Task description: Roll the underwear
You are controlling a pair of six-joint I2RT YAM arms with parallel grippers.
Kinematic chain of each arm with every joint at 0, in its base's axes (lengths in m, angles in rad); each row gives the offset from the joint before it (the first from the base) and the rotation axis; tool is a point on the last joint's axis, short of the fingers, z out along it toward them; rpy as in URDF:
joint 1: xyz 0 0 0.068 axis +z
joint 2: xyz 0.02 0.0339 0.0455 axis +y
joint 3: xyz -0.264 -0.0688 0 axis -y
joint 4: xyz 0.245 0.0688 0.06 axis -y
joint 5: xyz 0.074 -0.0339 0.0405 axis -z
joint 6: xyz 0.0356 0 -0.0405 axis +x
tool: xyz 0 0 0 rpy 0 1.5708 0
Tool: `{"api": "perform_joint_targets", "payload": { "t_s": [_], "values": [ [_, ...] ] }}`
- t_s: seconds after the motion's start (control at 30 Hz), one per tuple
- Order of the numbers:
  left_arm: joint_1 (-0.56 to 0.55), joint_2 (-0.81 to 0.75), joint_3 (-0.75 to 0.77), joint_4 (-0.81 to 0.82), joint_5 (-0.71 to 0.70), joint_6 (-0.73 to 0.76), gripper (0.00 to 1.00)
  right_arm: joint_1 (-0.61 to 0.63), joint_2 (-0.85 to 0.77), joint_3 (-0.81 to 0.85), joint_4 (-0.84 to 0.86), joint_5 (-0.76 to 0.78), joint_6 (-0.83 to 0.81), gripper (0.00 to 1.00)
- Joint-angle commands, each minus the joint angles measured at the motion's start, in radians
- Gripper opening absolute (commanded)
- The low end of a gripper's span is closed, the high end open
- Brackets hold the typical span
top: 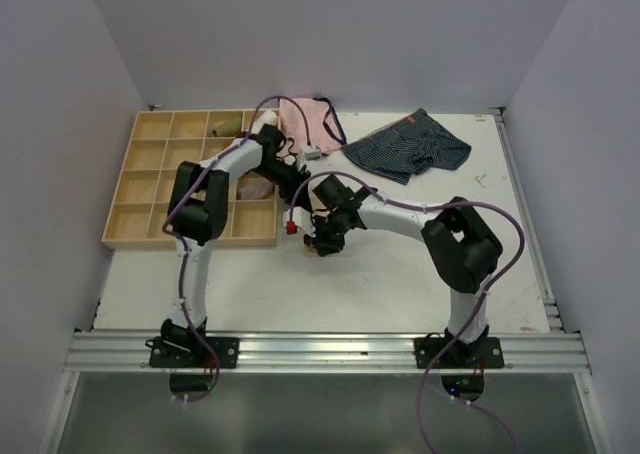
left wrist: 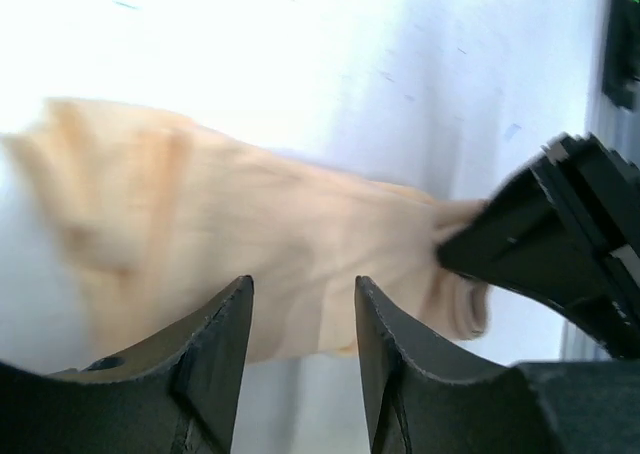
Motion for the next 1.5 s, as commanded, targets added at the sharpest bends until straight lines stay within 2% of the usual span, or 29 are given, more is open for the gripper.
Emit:
{"api": "perform_joint_targets", "payload": {
  "t_s": [0.0,0.17,0.33,0.43,0.47,0.63,0.77,0.83,0.9,0.97,1.2,1.47],
  "values": [
    [0.064,-0.111,0.044,0.258,-0.096,-0.161,0.49,0.008,0.045,0.069,-0.100,-0.126,-0.002,0.00],
    [0.186,-0.284,-0.057,0.554,-0.164,-0.330,0.51,-0.019,0.142,0.175,-0.206,-0.242,0.057,0.00],
    [0.278,-0.491,-0.273,0.746,-0.204,-0.332,0.53,-0.060,0.286,0.330,-0.316,-0.364,0.153,0.00],
    [0.314,-0.632,-0.430,0.771,-0.202,-0.225,0.53,-0.080,0.360,0.424,-0.401,-0.413,0.205,0.00],
    [0.314,-0.698,-0.470,0.763,-0.196,-0.133,0.53,-0.084,0.374,0.442,-0.427,-0.417,0.227,0.00],
    [0.309,-0.876,-0.738,0.697,-0.143,0.130,0.54,-0.085,0.447,0.542,-0.507,-0.458,0.345,0.00],
    [0.259,-1.016,-0.885,0.613,-0.126,0.399,0.54,-0.094,0.521,0.585,-0.568,-0.482,0.417,0.00],
    [0.228,-1.057,-0.970,0.570,-0.127,0.479,0.54,-0.096,0.591,0.648,-0.612,-0.504,0.455,0.00],
    [0.142,-1.132,-1.045,0.535,-0.145,0.620,0.54,-0.099,0.631,0.669,-0.620,-0.535,0.482,0.00],
    [0.099,-1.165,-1.096,0.537,-0.149,0.660,0.54,-0.100,0.638,0.654,-0.590,-0.533,0.514,0.00],
    [-0.073,-1.196,-1.245,0.649,-0.236,0.693,0.58,-0.117,0.693,0.634,-0.576,-0.572,0.545,0.00],
    [-0.226,-1.097,-1.262,0.790,-0.356,0.593,0.59,-0.128,0.727,0.637,-0.563,-0.590,0.577,0.00]
  ]
}}
